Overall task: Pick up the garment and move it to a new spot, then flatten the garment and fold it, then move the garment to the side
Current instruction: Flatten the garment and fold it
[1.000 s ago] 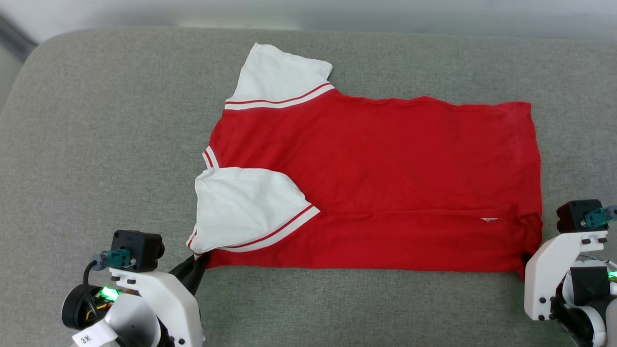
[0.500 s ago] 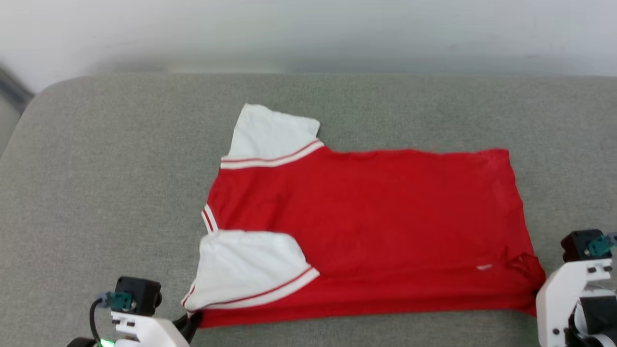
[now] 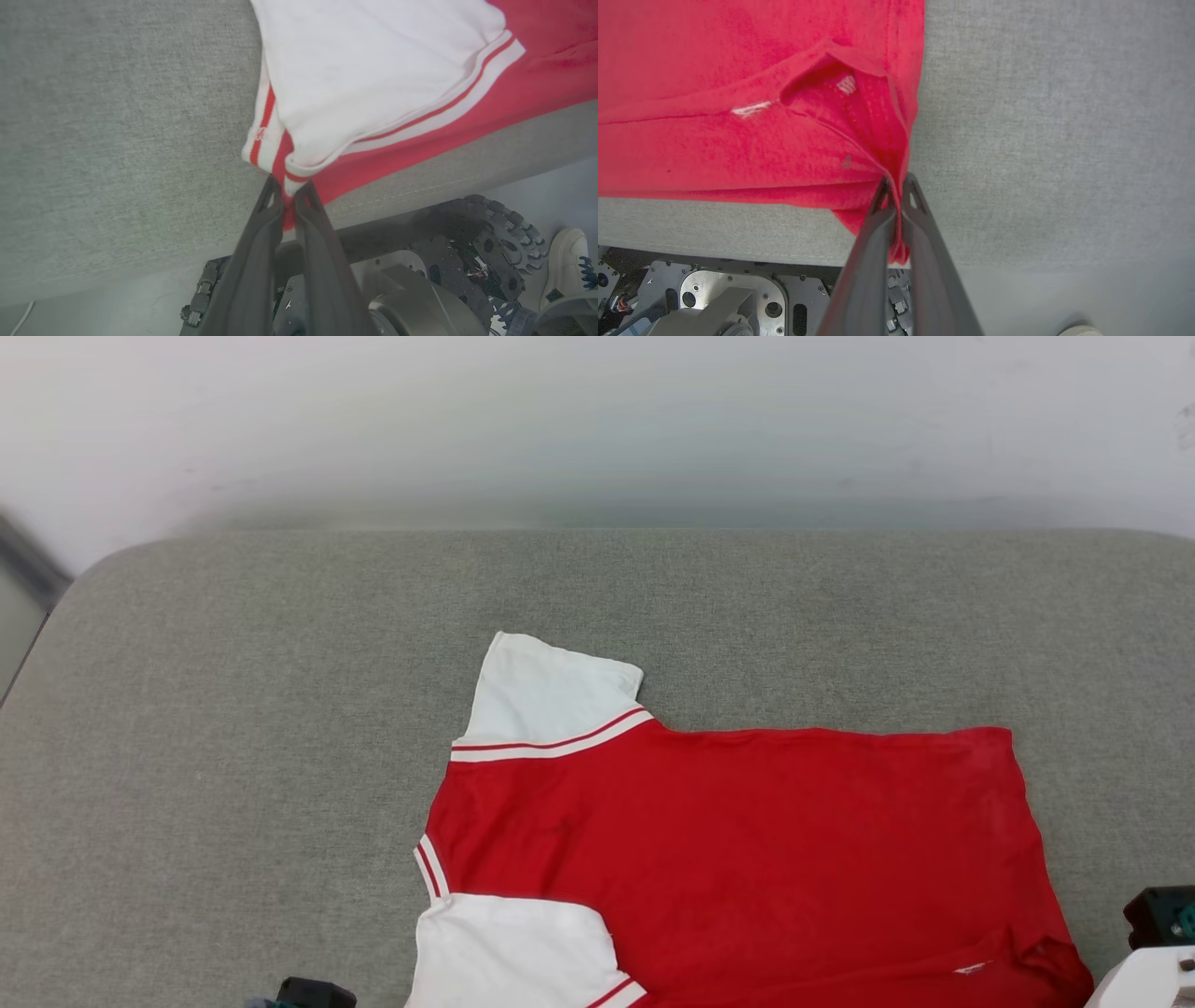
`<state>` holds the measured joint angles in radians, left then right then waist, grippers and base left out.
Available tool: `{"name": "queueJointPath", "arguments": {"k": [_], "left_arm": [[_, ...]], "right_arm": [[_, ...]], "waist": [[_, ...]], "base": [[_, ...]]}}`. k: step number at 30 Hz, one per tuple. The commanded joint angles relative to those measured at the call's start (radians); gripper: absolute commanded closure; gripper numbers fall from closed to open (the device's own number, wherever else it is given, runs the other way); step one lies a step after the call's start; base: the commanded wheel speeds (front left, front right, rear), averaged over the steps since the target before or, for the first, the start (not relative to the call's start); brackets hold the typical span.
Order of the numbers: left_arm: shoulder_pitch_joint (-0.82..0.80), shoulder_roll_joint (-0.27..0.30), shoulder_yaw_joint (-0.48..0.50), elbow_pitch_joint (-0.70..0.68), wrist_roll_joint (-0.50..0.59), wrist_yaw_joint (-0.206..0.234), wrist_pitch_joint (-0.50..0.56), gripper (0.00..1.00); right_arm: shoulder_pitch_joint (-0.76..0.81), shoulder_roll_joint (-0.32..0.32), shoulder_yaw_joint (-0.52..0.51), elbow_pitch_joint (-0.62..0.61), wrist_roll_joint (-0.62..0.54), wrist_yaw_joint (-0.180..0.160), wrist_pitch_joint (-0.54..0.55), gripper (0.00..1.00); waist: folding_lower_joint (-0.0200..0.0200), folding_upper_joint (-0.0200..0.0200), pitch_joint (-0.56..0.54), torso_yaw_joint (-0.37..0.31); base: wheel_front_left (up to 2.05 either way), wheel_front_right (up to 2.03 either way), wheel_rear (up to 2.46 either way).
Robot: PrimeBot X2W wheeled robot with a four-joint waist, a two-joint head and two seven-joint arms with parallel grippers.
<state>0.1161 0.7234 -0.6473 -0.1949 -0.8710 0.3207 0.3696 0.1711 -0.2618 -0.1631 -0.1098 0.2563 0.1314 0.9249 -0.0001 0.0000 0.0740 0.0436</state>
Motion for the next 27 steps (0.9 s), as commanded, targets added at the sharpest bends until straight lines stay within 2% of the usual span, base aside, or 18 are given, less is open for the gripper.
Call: {"name": "queueJointPath", "arguments": {"k": [1,3,4,5,6,7,17,21,27], "left_arm": [[0.003,-0.004,-0.004,0.012,0.006,-0.004,-0.005,1.00],[-0.004,-0.018,-0.013,0.038,0.007,-0.017,-0.012,1.00],[-0.011,-0.026,-0.016,0.050,0.007,-0.024,-0.015,0.76],[-0.017,-0.030,-0.019,0.061,0.013,-0.030,-0.023,0.02],[-0.020,-0.035,-0.021,0.073,0.012,-0.036,-0.030,0.00],[-0.021,-0.041,-0.021,0.085,0.011,-0.039,-0.035,0.00],[-0.077,-0.049,0.030,0.124,0.050,-0.071,-0.163,0.00],[-0.106,-0.062,0.078,0.116,0.086,-0.068,-0.291,0.00],[-0.143,-0.096,0.136,0.110,0.153,-0.066,-0.506,0.00]], "right_arm": [[0.015,0.002,-0.004,0.003,0.001,-0.001,0.000,1.00],[0.018,0.006,0.001,0.015,-0.001,-0.001,-0.008,1.00],[0.019,0.007,0.007,0.023,-0.002,-0.001,-0.010,1.00],[0.017,0.006,0.016,0.026,0.001,-0.001,-0.018,1.00],[0.012,0.004,0.023,0.028,0.005,-0.001,-0.031,0.28],[0.009,0.004,0.024,0.038,0.007,-0.001,-0.038,0.00],[-0.030,-0.007,0.037,0.052,0.017,-0.001,-0.127,0.00],[-0.065,-0.003,0.036,0.026,0.028,-0.001,-0.226,0.00],[-0.119,-0.006,0.092,-0.022,0.060,-0.001,-0.427,0.00]], "waist": [[0.0001,0.0000,-0.001,-0.001],[0.0001,0.0000,-0.002,-0.003],[0.0001,0.0000,-0.003,-0.004],[0.0001,0.0000,-0.005,-0.004],[0.0001,0.0000,-0.006,-0.005],[0.0001,0.0000,-0.007,-0.006],[0.0001,0.0000,-0.027,-0.010],[0.0001,0.0000,-0.037,-0.013],[0.0001,0.0000,-0.043,-0.021]], "base": [[0.00,0.00,0.00],[0.00,0.00,0.00],[0.00,0.00,0.00],[0.00,0.00,0.00],[0.00,0.00,0.00],[0.00,0.00,0.00],[0.00,0.00,0.00],[0.00,0.00,0.00],[0.00,0.00,0.00]]}}
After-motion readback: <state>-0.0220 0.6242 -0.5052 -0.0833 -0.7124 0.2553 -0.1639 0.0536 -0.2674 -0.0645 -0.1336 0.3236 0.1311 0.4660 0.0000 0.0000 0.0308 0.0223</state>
